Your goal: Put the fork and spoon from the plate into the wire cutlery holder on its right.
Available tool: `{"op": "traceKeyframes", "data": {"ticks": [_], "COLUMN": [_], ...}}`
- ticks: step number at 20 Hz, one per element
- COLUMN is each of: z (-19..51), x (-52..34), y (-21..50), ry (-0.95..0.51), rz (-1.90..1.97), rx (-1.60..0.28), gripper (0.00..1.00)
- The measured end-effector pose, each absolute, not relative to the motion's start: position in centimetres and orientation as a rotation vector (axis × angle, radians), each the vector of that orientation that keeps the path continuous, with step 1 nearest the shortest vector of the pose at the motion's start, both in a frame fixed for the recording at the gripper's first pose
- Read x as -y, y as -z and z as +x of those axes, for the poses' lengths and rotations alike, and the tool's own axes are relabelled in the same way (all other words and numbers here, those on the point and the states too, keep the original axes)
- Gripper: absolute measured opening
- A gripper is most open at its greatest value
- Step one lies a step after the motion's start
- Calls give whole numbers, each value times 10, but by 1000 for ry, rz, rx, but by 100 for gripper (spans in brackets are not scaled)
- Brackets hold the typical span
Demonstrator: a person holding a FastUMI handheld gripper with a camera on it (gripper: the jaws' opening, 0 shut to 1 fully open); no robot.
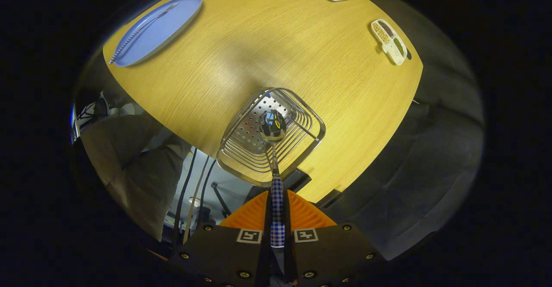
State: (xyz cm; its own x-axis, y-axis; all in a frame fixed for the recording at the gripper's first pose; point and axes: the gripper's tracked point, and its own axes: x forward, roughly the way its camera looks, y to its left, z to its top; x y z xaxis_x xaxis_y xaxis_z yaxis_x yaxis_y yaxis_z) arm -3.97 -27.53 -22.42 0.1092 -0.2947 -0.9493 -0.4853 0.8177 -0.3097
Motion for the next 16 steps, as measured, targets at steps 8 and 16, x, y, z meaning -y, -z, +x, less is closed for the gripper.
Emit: {"op": "traceKeyframes", "data": {"ticks": [8,16], "z": [-35,-31], "x": [260,181], "y": [187,158], "ry": [-67,-43], "rz": [-606,-417], "rx": [-1307,-1042], "gripper": [97,97]}}
